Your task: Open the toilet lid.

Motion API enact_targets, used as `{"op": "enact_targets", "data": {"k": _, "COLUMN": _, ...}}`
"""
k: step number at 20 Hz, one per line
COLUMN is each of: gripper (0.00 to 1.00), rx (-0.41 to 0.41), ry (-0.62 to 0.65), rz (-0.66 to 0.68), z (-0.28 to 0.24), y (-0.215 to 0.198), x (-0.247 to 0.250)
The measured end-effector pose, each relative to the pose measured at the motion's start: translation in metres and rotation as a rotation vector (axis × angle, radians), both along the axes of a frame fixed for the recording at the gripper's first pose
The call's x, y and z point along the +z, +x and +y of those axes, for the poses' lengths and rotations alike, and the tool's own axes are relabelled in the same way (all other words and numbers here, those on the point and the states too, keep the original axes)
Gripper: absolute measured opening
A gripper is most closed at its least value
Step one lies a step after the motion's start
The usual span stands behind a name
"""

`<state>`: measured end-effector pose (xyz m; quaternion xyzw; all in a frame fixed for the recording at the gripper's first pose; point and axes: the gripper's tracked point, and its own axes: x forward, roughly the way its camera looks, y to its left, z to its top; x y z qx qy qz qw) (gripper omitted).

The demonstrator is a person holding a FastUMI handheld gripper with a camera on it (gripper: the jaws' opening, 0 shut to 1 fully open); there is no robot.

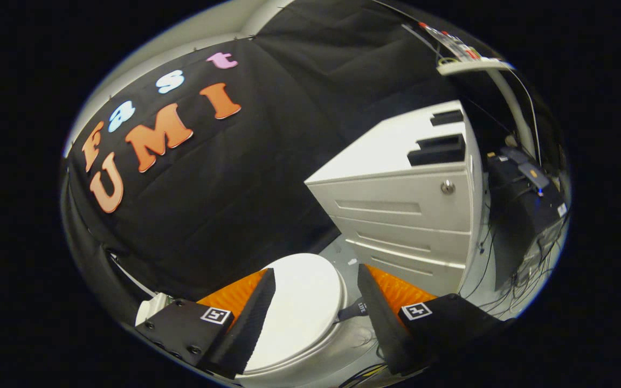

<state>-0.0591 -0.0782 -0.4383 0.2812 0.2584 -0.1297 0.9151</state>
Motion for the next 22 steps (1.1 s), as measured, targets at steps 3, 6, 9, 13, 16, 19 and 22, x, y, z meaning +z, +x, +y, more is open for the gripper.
{"op": "enact_targets", "data": {"k": 3, "gripper": 0.99, "rx": -0.078, "ry": 0.107, "rz": 0.024, "z": -0.020, "y": 0.004, "x": -0.038}}
{"op": "enact_targets", "data": {"k": 6, "gripper": 0.99, "rx": -0.157, "ry": 0.234, "rz": 0.070, "z": -0.039, "y": -0.004, "x": -0.076}}
{"op": "enact_targets", "data": {"k": 9, "gripper": 0.99, "rx": -0.261, "ry": 0.382, "rz": 0.065, "z": -0.054, "y": -0.003, "x": -0.101}}
{"op": "enact_targets", "data": {"k": 13, "gripper": 0.85, "rx": -0.370, "ry": 0.579, "rz": 0.049, "z": -0.056, "y": 0.001, "x": -0.132}}
{"op": "enact_targets", "data": {"k": 16, "gripper": 0.71, "rx": -0.369, "ry": 0.628, "rz": 0.067, "z": -0.049, "y": 0.008, "x": -0.146}}
{"op": "enact_targets", "data": {"k": 19, "gripper": 0.52, "rx": -0.306, "ry": 0.647, "rz": 0.058, "z": -0.034, "y": 0.020, "x": -0.144}}
{"op": "enact_targets", "data": {"k": 22, "gripper": 0.28, "rx": -0.289, "ry": 0.672, "rz": 0.057, "z": -0.030, "y": 0.027, "x": -0.143}}
